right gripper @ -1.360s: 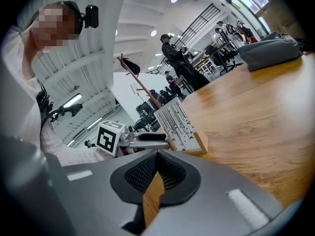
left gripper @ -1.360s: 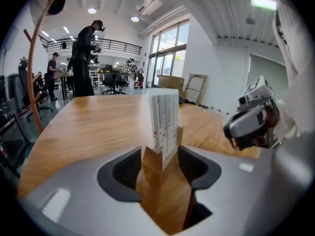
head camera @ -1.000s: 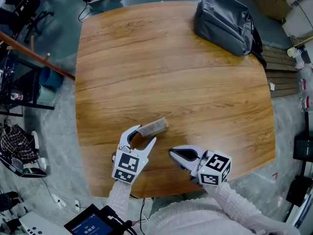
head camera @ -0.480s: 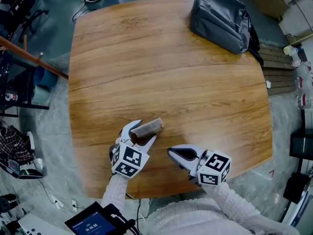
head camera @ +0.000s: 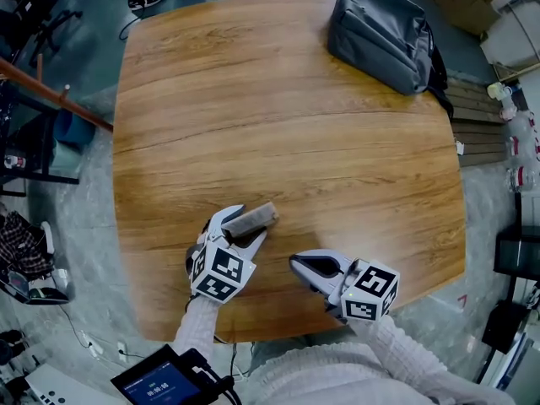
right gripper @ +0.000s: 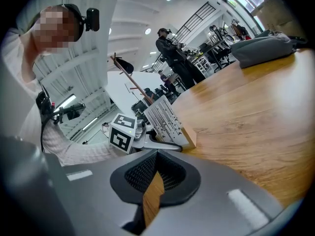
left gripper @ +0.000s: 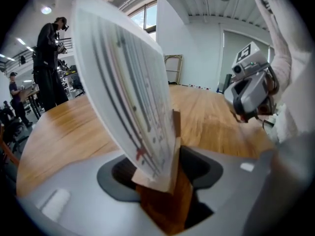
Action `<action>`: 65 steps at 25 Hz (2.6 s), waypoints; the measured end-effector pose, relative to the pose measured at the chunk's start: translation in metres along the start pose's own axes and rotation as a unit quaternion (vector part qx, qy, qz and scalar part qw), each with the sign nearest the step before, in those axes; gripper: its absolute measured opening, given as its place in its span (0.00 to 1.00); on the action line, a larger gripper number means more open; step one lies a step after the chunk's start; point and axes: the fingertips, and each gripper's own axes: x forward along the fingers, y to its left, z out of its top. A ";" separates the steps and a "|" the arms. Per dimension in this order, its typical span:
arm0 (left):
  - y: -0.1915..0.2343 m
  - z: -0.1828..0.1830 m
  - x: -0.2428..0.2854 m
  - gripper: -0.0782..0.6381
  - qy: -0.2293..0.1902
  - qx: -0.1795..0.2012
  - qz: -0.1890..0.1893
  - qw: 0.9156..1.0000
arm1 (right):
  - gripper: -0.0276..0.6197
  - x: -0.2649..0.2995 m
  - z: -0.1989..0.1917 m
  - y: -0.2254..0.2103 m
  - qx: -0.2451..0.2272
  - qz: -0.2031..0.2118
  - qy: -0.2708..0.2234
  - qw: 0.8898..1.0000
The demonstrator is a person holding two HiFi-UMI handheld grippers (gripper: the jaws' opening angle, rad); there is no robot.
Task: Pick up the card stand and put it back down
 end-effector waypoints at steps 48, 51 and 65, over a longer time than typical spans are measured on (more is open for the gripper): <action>-0.029 0.140 -0.170 0.36 -0.242 -0.072 0.089 0.963 | 0.04 -0.067 0.083 0.069 -0.128 0.033 -0.098 0.986; -0.036 0.146 -0.182 0.37 -0.257 -0.068 0.088 0.960 | 0.04 -0.071 0.086 0.076 -0.134 0.036 -0.106 0.985; -0.045 0.151 -0.196 0.37 -0.277 -0.061 0.084 0.955 | 0.04 -0.072 0.090 0.087 -0.149 0.039 -0.113 0.981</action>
